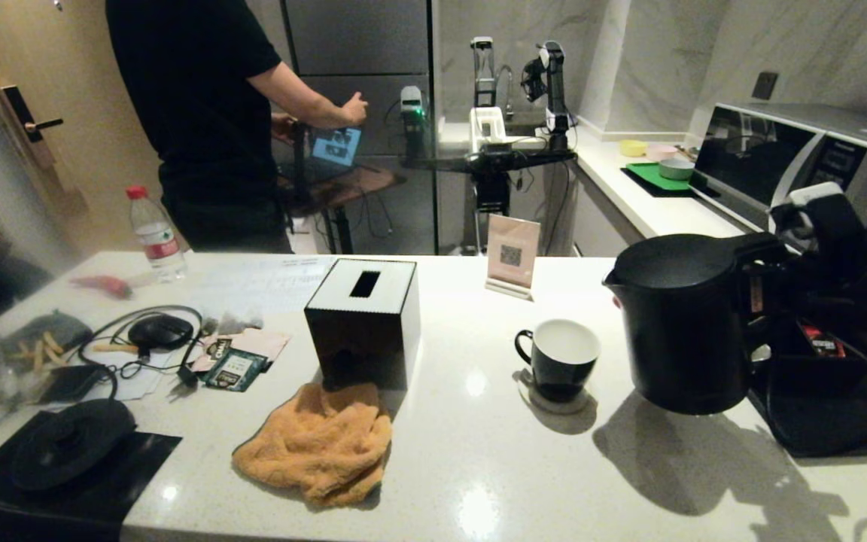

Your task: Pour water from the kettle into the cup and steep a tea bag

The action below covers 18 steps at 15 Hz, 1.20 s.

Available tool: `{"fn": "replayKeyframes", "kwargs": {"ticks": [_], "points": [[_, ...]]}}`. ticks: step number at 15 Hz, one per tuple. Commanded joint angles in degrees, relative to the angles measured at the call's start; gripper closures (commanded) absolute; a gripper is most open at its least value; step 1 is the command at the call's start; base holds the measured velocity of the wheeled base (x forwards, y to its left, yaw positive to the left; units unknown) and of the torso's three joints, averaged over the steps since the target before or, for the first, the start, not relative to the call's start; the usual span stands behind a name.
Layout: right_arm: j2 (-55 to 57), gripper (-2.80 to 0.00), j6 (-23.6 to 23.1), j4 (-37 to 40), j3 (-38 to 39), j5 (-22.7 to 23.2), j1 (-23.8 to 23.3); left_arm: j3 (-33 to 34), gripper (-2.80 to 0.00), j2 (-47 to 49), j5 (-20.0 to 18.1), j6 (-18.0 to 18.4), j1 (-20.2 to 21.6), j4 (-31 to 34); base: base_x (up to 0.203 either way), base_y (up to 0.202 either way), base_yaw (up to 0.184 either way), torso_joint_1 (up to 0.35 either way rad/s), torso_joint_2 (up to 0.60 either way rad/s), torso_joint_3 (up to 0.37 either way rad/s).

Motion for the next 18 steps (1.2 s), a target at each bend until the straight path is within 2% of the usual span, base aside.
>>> {"fn": "replayKeyframes", "kwargs": {"ticks": [1, 8, 11, 16, 18], "points": [[1.23, 0.00, -1.37, -0.09, -1.05, -0.14, 0.30, 0.00, 0.00, 0.00, 0.00, -0.01, 0.00, 0.02, 0.000, 0.000, 0.000, 0.000, 0.00, 0.000], [2.86, 0.00, -6.30, -0.07, -2.15, -0.69, 0.30, 0.00, 0.00, 0.00, 0.00, -0.01, 0.00, 0.02, 0.000, 0.000, 0.000, 0.000, 0.00, 0.000], [3.97, 0.00, -8.74, 0.08, -4.21, -2.19, 0.30, 0.00, 0.00, 0.00, 0.00, -0.01, 0.00, 0.02, 0.000, 0.000, 0.000, 0.000, 0.00, 0.000], [5.92, 0.00, -11.58, -0.26, -6.90, -2.25, 0.36, 0.00, 0.00, 0.00, 0.00, -0.01, 0.00, 0.02, 0.000, 0.000, 0.000, 0.000, 0.00, 0.000], [6.24, 0.00, -14.08, -0.33, -7.86, -2.17, 0.30, 0.00, 0.00, 0.00, 0.00, -0.01, 0.00, 0.02, 0.000, 0.000, 0.000, 0.000, 0.00, 0.000]]}}
